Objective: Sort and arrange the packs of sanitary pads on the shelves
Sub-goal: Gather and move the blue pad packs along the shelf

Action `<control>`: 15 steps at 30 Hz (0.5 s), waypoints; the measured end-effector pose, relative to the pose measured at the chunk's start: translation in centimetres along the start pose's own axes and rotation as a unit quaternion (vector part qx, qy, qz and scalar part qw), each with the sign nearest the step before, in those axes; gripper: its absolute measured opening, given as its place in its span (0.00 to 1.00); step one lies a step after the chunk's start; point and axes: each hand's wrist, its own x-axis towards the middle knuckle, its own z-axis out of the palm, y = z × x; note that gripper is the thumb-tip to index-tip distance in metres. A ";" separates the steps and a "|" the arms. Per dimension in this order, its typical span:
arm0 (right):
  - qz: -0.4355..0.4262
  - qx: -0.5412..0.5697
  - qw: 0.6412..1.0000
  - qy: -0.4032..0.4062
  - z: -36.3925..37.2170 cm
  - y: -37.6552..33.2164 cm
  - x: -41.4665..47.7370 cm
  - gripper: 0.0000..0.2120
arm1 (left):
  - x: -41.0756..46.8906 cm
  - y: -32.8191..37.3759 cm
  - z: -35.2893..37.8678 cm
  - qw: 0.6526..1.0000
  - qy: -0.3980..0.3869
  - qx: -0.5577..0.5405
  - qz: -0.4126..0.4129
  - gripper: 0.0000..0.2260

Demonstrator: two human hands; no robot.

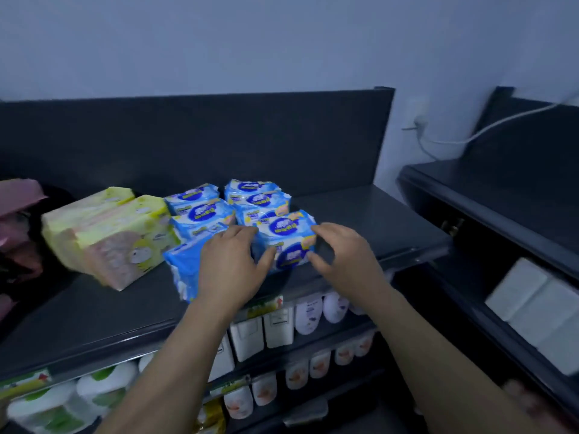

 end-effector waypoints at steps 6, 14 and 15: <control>0.097 -0.056 0.994 0.012 -5.8 2.7 -6.3 0.23 | -1.5 6.8 2.6 0.988 -0.059 -0.124 0.071 0.19; 0.258 -0.168 0.950 0.057 -16.1 7.0 -18.1 0.22 | -6.1 20.7 6.5 0.940 -0.156 -0.212 0.218 0.20; 0.275 -0.175 0.943 0.070 -17.5 7.4 -19.9 0.22 | -6.9 22.6 6.9 0.931 -0.166 -0.226 0.234 0.21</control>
